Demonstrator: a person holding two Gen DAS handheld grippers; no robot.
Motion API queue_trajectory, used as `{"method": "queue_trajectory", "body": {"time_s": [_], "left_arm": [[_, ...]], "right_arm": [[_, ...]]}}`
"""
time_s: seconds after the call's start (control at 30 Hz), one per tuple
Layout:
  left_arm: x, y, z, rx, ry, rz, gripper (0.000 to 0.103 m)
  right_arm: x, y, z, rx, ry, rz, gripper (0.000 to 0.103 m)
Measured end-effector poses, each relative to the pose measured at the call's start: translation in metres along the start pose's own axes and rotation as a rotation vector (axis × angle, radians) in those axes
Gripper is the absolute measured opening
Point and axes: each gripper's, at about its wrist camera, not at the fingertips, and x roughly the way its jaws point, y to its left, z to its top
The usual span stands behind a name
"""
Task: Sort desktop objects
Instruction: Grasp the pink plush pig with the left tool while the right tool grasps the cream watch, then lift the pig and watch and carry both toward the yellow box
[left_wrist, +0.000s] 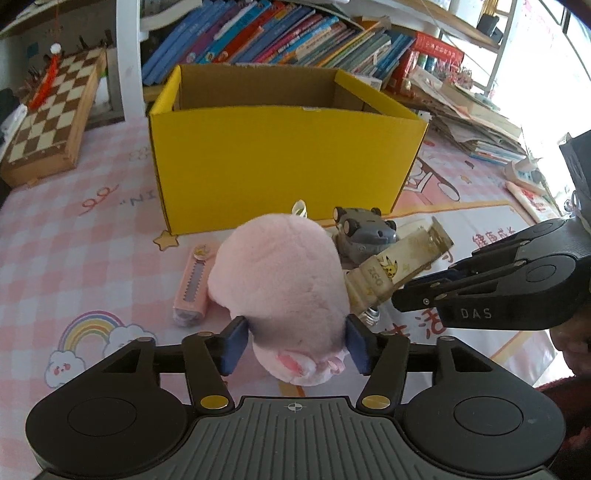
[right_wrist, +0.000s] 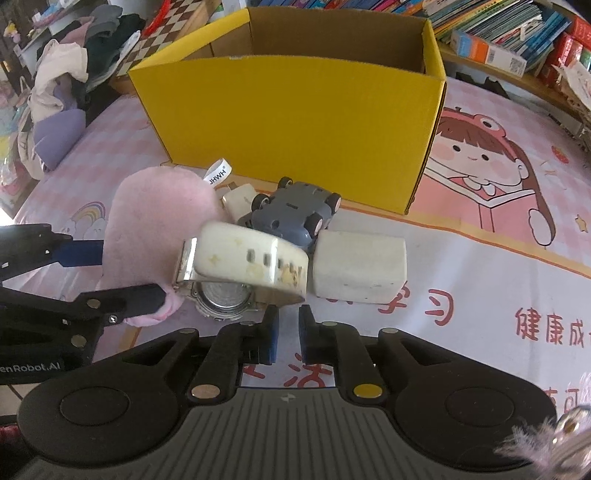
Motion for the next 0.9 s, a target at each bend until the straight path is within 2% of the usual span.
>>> {"method": "queue_trajectory", "body": {"time_s": [0.2,0.3,0.5,0.9], "left_arm": [[0.013,-0.002,0.003,0.004,0.042,0.0,0.065],[0.017,0.001,0.004,-0.03,0.064,-0.028,0.053],[0.01,-0.006,0.004,0.012,0.037,-0.017,0.047],[-0.026,-0.011,-0.001,0.051,-0.066,-0.014,0.046]], "right_arm": [[0.004,-0.007,0.0,0.015,-0.001,0.023,0.011],[0.004,-0.008,-0.001,0.011,-0.006,0.022,0.003],[-0.01,-0.008,-0.003,0.011,-0.059,0.006,0.001],[-0.045,0.005,-0.014,0.005,-0.162,-0.041,0.001]]}}
